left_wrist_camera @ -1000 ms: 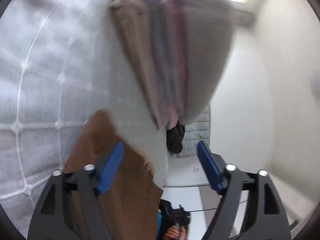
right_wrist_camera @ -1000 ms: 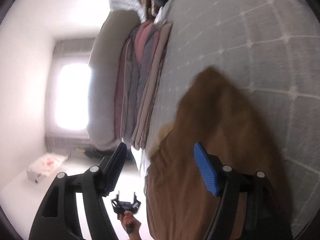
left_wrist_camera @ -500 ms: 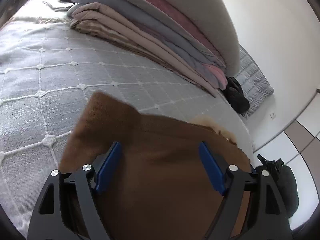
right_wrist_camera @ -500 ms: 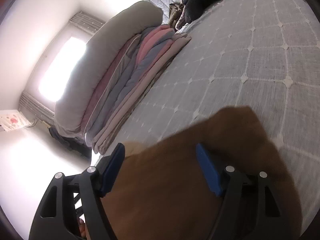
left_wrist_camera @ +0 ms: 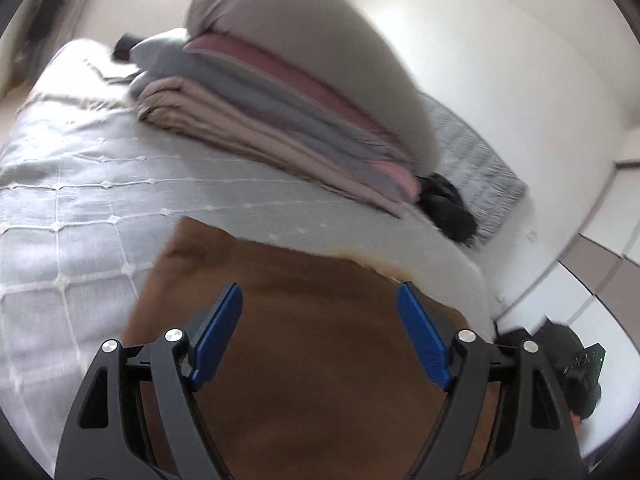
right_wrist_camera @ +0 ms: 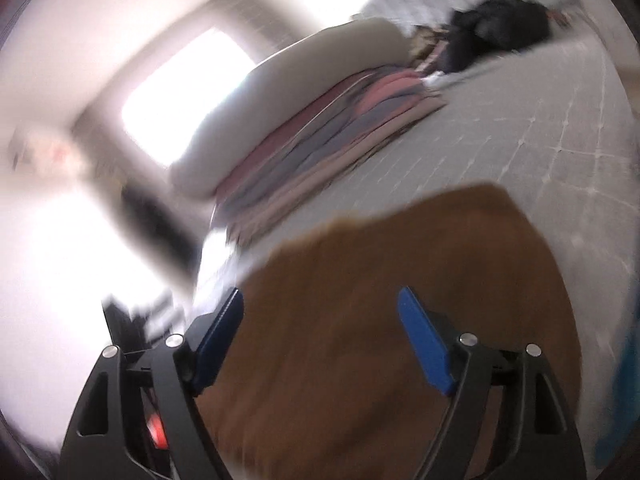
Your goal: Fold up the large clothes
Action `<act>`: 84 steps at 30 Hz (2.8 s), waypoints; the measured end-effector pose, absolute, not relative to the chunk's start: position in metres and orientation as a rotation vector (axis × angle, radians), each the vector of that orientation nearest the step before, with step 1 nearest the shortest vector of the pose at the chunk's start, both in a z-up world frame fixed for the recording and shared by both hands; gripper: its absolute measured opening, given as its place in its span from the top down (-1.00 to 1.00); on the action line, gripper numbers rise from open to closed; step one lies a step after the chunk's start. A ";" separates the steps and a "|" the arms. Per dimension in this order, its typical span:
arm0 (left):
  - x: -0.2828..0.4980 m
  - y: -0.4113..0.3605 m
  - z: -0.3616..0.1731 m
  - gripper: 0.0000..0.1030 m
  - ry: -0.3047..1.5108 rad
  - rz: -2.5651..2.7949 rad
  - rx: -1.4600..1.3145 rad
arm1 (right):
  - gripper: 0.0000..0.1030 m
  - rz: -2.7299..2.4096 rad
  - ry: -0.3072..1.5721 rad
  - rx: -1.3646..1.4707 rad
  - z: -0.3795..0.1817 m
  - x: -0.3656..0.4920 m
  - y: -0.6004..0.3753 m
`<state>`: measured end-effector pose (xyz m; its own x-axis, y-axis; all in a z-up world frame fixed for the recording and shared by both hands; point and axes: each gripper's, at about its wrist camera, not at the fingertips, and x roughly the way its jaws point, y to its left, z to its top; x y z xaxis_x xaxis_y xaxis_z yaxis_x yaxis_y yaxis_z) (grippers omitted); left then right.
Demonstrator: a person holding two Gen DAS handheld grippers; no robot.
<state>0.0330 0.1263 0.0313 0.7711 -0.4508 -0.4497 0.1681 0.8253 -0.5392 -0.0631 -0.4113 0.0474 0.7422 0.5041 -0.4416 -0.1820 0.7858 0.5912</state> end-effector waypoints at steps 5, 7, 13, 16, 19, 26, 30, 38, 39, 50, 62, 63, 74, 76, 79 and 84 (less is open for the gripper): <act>0.001 0.111 0.006 -0.48 0.677 -0.369 -0.441 | -0.54 0.308 0.869 0.428 -0.012 -0.101 -0.408; 0.006 0.113 -0.019 -0.48 0.739 -0.324 -0.389 | -0.09 0.295 0.900 0.487 -0.036 -0.096 -0.424; 0.001 0.118 -0.028 -0.47 0.799 -0.318 -0.357 | 0.85 0.208 0.860 0.702 -0.038 -0.122 -0.477; -0.020 0.124 -0.011 -0.48 0.806 -0.361 -0.389 | -0.54 0.233 0.800 0.704 -0.020 -0.152 -0.479; -0.050 0.139 0.004 -0.48 0.805 -0.409 -0.428 | -0.61 0.211 0.755 0.855 -0.029 -0.179 -0.502; -0.108 0.214 0.005 -0.50 0.874 -0.357 -0.655 | -0.61 0.262 0.788 1.163 -0.083 -0.188 -0.526; -0.126 0.244 -0.029 -0.51 0.959 -0.322 -0.868 | -0.64 0.329 0.766 1.235 -0.097 -0.174 -0.519; -0.118 0.214 -0.064 -0.55 1.027 -0.348 -0.921 | -0.64 0.303 0.820 1.229 -0.089 -0.169 -0.509; -0.116 0.211 -0.064 -0.58 1.014 -0.346 -0.937 | -0.64 0.300 0.825 1.244 -0.094 -0.170 -0.510; -0.102 0.184 -0.062 -0.56 0.953 -0.285 -0.869 | -0.07 0.293 0.840 1.293 -0.115 -0.150 -0.505; -0.080 0.188 0.013 0.61 0.861 -0.275 -0.596 | 0.61 0.340 0.698 1.139 -0.036 -0.160 -0.499; -0.077 0.191 0.002 0.61 0.897 -0.273 -0.603 | 0.61 0.320 0.725 1.149 -0.048 -0.162 -0.502; -0.110 0.214 -0.055 -0.07 1.001 -0.316 -0.814 | -0.45 0.311 0.789 1.232 -0.088 -0.167 -0.508; -0.116 0.212 -0.062 -0.10 1.007 -0.332 -0.841 | -0.47 0.317 0.790 1.261 -0.089 -0.154 -0.505; -0.116 0.211 -0.068 -0.13 0.984 -0.335 -0.886 | -0.47 0.329 0.783 1.296 -0.096 -0.144 -0.500; -0.101 0.202 -0.074 -0.23 0.983 -0.334 -0.894 | -0.26 0.332 0.775 1.322 -0.101 -0.150 -0.502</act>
